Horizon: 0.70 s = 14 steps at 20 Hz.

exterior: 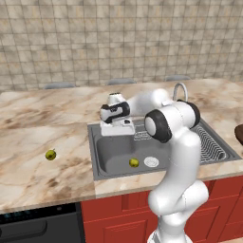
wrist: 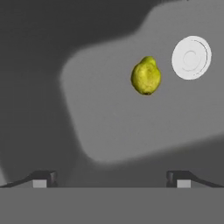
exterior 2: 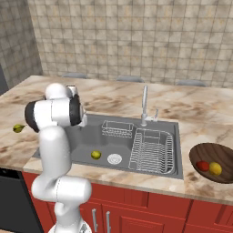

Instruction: There is a mixed pile of frozen fruits and vegetables on the counter. Locate all the frozen vegetables and place the items in a bowl on the counter. Take all the frozen fruits and defrost them in a running sink.

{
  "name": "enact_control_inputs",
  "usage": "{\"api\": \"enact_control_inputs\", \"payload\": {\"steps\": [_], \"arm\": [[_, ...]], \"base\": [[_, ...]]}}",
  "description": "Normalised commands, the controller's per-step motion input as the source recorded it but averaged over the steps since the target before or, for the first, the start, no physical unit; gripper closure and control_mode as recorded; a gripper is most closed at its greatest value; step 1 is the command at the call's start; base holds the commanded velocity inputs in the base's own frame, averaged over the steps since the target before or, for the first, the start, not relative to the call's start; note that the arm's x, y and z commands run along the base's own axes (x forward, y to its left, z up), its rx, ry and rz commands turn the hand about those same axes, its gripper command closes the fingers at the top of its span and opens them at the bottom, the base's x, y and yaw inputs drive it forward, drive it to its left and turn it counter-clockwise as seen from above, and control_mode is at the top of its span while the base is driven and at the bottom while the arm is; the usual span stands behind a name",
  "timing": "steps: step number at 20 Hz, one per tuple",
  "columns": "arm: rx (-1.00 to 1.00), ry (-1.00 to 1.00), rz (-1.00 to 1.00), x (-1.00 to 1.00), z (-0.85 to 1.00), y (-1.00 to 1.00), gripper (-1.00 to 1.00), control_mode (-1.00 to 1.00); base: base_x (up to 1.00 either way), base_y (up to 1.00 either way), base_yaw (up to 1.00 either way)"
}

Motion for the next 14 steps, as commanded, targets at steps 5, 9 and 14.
{"api": "enact_control_inputs", "payload": {"steps": [5,9,14], "arm": [[0.0,0.0,0.09,-0.18,0.63,0.53,-1.0,-1.0],[0.0,0.0,0.08,-0.21,0.52,0.56,-1.0,-1.0],[0.0,0.02,0.01,-0.25,0.28,0.69,-1.0,-1.0]], "base": [[0.0,0.0,0.0],[0.0,0.0,0.0],[0.0,0.0,0.0]]}}
